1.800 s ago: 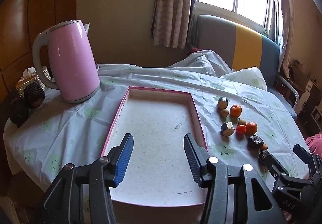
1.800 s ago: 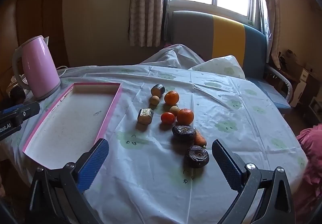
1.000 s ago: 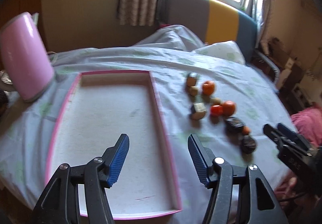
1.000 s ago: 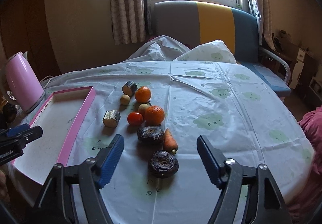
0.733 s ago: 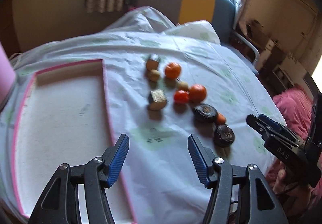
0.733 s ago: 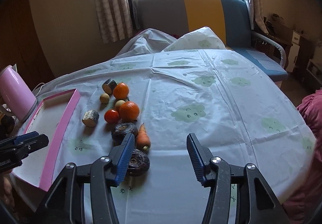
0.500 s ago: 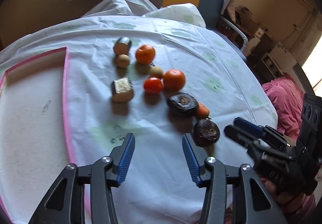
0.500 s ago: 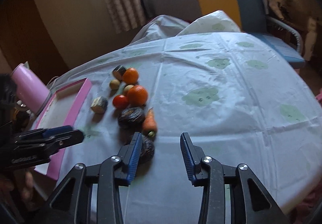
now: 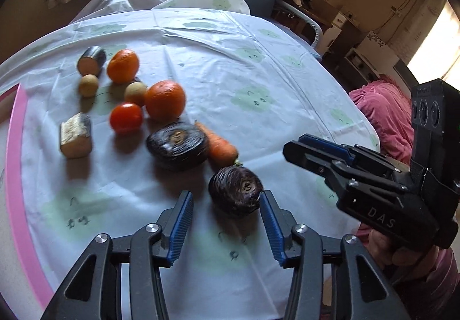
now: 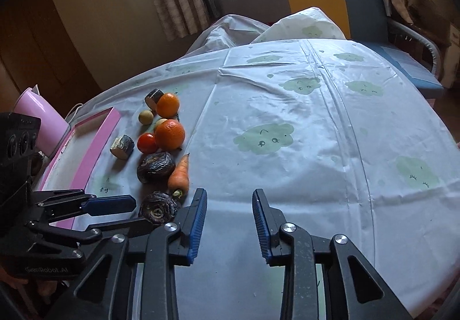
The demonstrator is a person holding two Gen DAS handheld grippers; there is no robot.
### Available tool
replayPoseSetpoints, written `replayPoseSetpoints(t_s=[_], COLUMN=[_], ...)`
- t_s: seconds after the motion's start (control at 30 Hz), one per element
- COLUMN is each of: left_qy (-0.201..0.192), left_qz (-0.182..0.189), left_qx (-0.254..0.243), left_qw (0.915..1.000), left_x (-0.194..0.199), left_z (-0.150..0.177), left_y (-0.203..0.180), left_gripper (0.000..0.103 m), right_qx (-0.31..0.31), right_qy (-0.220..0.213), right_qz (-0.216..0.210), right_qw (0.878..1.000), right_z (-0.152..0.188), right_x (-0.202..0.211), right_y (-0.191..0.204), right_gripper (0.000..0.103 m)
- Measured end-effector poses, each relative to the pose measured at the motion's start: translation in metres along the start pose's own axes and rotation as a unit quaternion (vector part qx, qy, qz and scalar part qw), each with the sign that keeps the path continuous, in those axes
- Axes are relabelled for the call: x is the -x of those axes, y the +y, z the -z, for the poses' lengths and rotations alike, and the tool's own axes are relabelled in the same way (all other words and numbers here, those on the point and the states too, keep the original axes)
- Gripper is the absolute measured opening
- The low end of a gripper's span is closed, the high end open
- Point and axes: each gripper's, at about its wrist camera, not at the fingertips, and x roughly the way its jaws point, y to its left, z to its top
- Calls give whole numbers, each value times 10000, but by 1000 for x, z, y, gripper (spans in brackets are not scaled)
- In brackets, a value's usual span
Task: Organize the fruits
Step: 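Grasp the dark purple beet with the left gripper while the right gripper approaches the carrot, then place the beet in the pink tray with the left gripper while the right gripper grasps the carrot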
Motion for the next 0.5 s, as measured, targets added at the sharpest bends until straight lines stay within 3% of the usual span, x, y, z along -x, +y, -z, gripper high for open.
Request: replayPoseSetpoints(t_s=[0.17, 0.23, 0.4, 0.5], left_qy=[-39, -65, 30, -29], left_qz=[-89, 27, 173, -7], left_qx=[-79, -172, -323, -223], left_qw=[9999, 9998, 9993, 9997], left_x=[-10, -12, -6, 7], left_z=[-2, -2, 2, 10], left_y=[-7, -8, -5, 4], left_gripper=[56, 42, 40, 40], right_qx=[-18, 34, 227, 368], right_qy=[41, 79, 341, 452], right_qz=[-312, -467, -886, -1053], right_qw=[9995, 9989, 9952, 9927], right_z=[-5, -8, -18, -23], right_x=[-6, -10, -27, -38], right_y=[-1, 2, 20, 32], right_gripper=[31, 29, 26, 26])
